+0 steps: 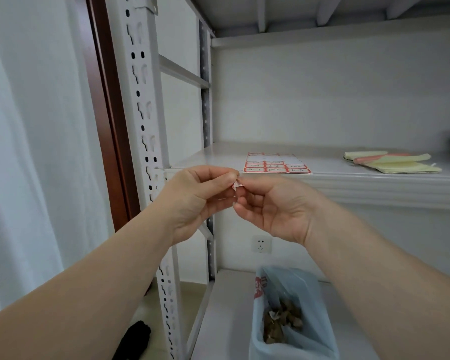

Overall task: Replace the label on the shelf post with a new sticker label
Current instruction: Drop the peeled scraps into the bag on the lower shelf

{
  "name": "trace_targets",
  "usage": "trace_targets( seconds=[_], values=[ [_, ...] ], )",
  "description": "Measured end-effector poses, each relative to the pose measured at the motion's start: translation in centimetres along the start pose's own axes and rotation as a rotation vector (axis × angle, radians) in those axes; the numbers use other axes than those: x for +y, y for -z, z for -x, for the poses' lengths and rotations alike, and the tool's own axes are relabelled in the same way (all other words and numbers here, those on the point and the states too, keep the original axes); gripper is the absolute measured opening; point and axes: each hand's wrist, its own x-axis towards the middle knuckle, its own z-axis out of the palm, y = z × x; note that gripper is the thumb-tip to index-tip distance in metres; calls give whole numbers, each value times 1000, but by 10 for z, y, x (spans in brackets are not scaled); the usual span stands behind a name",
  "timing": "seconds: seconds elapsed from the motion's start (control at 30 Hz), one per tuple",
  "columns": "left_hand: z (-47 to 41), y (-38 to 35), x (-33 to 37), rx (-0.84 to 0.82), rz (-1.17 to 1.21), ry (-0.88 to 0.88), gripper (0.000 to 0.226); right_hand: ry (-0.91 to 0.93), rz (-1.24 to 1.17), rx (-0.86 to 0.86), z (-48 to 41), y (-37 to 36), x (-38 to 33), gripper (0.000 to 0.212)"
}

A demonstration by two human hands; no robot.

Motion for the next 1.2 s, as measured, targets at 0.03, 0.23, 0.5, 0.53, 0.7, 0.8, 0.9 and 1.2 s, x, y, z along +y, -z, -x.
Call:
trace_targets(
  seconds=[0.03,0.23,0.5,0.53,0.7,0.8,0.9,1.2],
  values=[
    [0,-2,-2,-9,8,8,11,-4,-10,7,2,3,0,15],
    [6,-18,-9,-47,-180,-44,20,-20,-150,69,14,20,0,13],
    [0,-38,-26,34,-187,-40,9,51,-90,100,15,43,16,13],
    [-1,-39,-30,43,-170,-18,10,61,-74,95,15,47,18,12],
    [-3,-48,-49,50,-11,159,11,67,14,100,19,67,28,10],
    [-2,-54,-63,50,57,206,7,2,-49,150,19,76,34,13],
    [-2,-57,-78,43,-240,51,6,-130,-136,205,18,85,39,15],
    [-10,-66,-112,98,-489,47,8,21,149,315,10,113,63,15]
  ],
)
